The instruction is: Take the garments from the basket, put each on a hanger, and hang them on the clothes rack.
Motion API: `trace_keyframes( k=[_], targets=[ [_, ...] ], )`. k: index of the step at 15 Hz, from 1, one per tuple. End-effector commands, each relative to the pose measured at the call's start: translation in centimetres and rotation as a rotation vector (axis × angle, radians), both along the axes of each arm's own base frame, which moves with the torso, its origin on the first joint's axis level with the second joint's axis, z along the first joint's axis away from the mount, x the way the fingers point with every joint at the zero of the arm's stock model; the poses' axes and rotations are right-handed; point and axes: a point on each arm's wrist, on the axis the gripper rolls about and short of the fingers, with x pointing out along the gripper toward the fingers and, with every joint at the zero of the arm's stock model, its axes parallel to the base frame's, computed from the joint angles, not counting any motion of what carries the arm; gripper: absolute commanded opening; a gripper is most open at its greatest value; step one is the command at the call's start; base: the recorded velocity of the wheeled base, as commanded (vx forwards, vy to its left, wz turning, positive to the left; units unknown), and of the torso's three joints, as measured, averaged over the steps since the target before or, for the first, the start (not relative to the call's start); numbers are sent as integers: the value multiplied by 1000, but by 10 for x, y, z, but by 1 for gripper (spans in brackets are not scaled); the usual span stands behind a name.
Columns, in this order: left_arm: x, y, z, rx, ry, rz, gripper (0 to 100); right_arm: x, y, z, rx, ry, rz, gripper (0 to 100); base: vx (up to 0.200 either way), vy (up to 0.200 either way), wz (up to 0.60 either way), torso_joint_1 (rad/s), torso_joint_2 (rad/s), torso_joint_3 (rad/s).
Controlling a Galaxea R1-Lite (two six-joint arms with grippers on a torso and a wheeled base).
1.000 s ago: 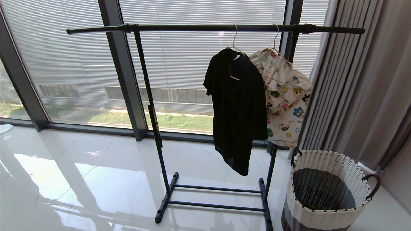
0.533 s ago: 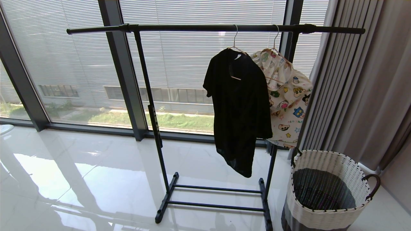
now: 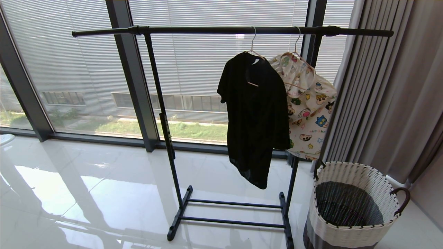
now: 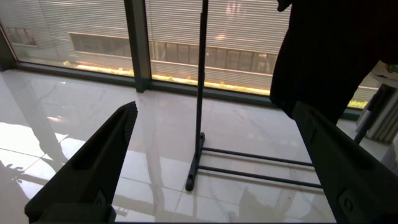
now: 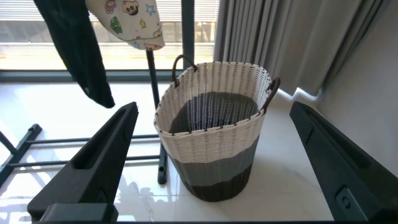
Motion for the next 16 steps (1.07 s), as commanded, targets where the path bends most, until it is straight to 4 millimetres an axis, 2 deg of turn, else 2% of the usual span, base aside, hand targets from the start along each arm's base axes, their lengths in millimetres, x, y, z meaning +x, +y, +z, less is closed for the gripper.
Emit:
trace_keyframes(
  k=[1,16],
  targets=[
    [0,0,0,0,0,1,100,0,0,0,1,1,0,100,0,0,0,0,0,0],
    [0,0,0,0,0,1,100,0,0,0,-1,1,-3,100,0,0,0,0,0,0]
  ],
)
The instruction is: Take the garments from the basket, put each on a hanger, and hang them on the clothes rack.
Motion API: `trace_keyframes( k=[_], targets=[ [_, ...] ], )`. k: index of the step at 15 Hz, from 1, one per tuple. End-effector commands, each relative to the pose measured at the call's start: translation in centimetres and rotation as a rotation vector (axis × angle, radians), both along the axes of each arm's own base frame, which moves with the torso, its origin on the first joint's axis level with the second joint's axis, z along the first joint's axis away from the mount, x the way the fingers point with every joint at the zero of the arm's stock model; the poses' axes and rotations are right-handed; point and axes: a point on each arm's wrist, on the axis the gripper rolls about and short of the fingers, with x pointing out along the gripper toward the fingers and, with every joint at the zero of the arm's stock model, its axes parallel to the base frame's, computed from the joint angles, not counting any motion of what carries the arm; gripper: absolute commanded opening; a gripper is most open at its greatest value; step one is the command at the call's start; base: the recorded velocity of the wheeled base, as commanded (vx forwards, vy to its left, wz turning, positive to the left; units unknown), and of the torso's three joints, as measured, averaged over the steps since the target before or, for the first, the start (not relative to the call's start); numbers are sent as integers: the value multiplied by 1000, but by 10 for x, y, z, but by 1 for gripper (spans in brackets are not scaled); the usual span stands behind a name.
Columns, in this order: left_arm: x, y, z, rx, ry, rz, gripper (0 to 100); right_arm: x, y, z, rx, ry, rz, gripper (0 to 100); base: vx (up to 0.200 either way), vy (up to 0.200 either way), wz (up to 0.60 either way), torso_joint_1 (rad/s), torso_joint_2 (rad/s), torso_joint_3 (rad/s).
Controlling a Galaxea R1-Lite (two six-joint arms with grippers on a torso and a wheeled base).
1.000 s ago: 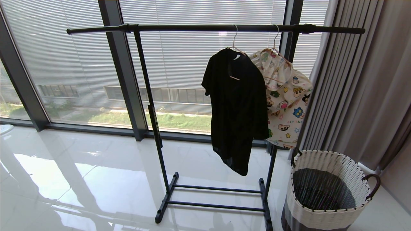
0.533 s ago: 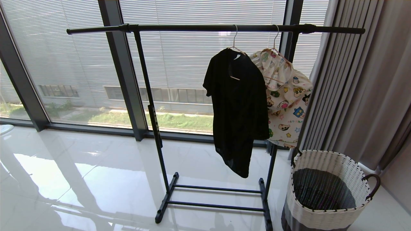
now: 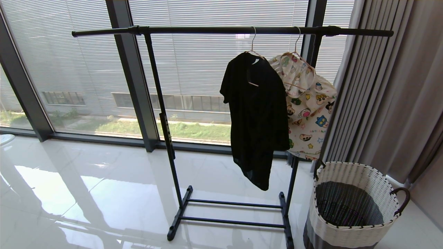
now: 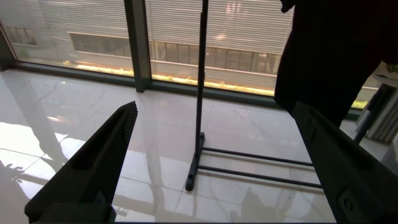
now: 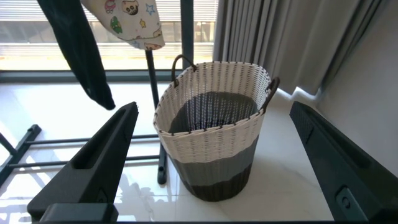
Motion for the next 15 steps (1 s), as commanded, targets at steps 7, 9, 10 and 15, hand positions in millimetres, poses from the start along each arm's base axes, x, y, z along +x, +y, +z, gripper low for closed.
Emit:
trace_keyframes(
  k=[7,9,10,15],
  targets=[
    [0,0,0,0,-1,2,100,0,0,0,2,2,-1,100,0,0,0,0,0,0],
    [0,0,0,0,-1,2,100,0,0,0,2,3,-4,100,0,0,0,0,0,0],
    [0,0,0,0,-1,2,100,0,0,0,2,3,-2,100,0,0,0,0,0,0],
    [0,0,0,0,-1,2,100,0,0,0,3,3,-5,100,0,0,0,0,0,0]
  ],
)
